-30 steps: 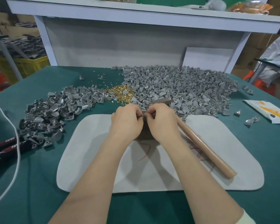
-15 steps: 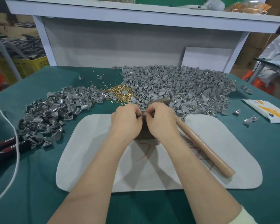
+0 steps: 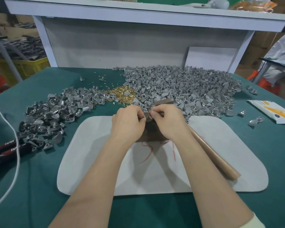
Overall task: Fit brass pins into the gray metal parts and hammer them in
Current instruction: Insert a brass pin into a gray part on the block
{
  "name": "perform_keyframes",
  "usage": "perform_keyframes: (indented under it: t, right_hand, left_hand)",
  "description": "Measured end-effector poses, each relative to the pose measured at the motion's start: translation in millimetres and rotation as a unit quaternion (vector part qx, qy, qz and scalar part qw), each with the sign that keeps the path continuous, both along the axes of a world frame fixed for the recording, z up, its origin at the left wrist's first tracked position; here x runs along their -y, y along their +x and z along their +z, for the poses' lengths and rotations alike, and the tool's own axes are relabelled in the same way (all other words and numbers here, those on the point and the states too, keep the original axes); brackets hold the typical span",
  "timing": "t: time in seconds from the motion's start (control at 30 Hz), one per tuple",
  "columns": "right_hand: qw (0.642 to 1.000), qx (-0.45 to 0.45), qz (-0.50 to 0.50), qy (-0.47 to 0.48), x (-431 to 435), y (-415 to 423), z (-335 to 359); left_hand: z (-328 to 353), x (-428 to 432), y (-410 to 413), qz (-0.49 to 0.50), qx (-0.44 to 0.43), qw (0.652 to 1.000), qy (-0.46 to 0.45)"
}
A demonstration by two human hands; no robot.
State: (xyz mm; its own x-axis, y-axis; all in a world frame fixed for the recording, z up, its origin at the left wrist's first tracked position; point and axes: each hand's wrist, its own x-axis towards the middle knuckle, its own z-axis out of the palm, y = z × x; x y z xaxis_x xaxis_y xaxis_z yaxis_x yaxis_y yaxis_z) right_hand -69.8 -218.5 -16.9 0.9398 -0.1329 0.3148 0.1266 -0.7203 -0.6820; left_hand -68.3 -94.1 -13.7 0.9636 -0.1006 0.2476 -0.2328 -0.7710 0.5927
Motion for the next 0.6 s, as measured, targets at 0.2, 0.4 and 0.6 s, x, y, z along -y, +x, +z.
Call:
perform_keyframes:
  t: [0.2,0.4,0.6]
  right_hand:
    - [0.999,0.004,-0.013,-0.038,-8.1,0.3,-3.9]
    - [0.998,-0.003,-0.031,-0.062,-10.9,0.5,-1.8]
    - [0.998,0.002,-0.038,-0.056,-12.4,-0.3,-2.6]
  left_hand:
    - [-0.7,0.0,0.6,0.001,-0.003,1.0,-0.007]
    - [-2.9,-0.1,2.4,0.001,-0.004,1.0,-0.011]
    - [-3.0,-0.3,2.5,0.002,-0.002,1.0,-0.008]
